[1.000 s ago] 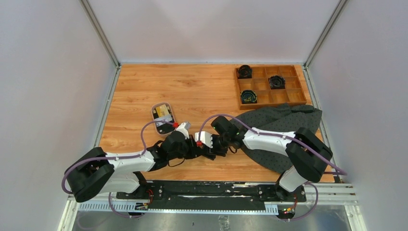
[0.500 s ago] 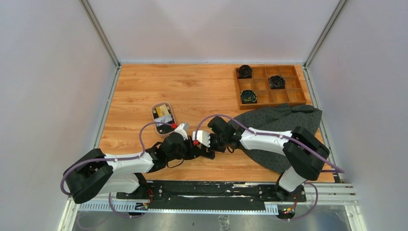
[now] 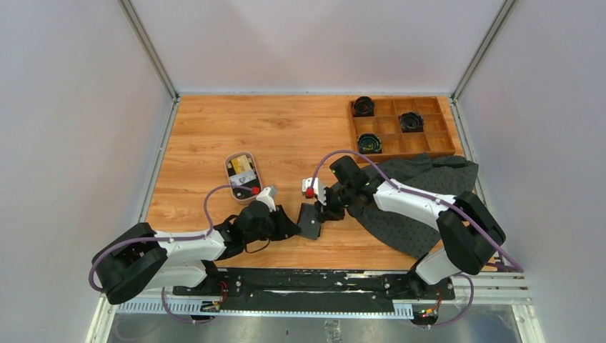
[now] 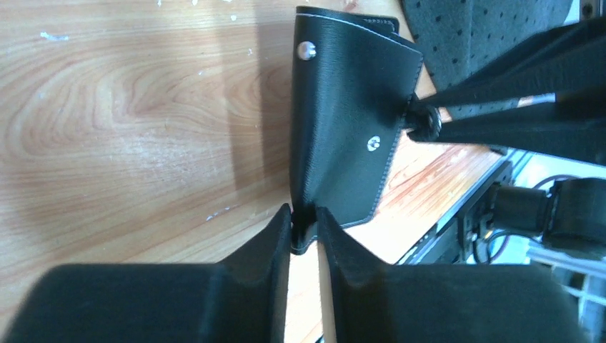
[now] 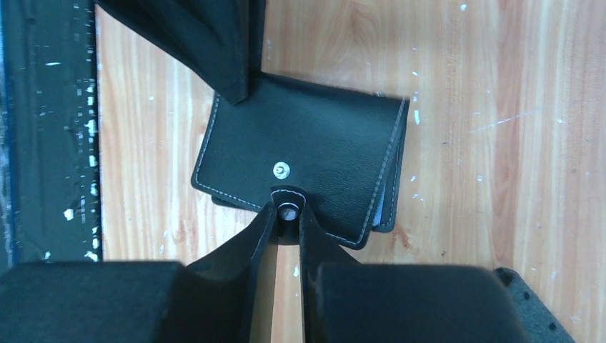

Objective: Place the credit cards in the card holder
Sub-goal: Open the card holder at the center of the board.

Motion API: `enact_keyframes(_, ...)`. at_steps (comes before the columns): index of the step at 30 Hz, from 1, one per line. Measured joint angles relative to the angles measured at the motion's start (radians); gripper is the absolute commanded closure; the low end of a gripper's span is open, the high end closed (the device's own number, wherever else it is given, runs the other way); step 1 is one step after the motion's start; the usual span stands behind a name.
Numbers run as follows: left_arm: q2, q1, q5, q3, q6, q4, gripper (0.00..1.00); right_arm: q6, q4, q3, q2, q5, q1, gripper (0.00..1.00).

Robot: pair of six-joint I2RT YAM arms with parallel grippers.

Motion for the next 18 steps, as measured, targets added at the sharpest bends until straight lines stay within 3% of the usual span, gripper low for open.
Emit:
enact_keyframes(5,0.000,0.003,0.005,0.000,0.002,-0.005,0.50,-0.009,-0.037,0.000,-0.006,-0.089,-0.021,1.00)
enact_keyframes(15,-0.139,0.027,0.042,-0.010,0.052,-0.011,0.28,-0.021,-0.098,0.017,-0.006,-0.209,-0.061,0.99)
enact_keyframes(18,-0.187,0.027,0.053,-0.011,0.084,-0.011,0.17,-0.029,-0.127,0.041,-0.006,-0.240,-0.074,0.99)
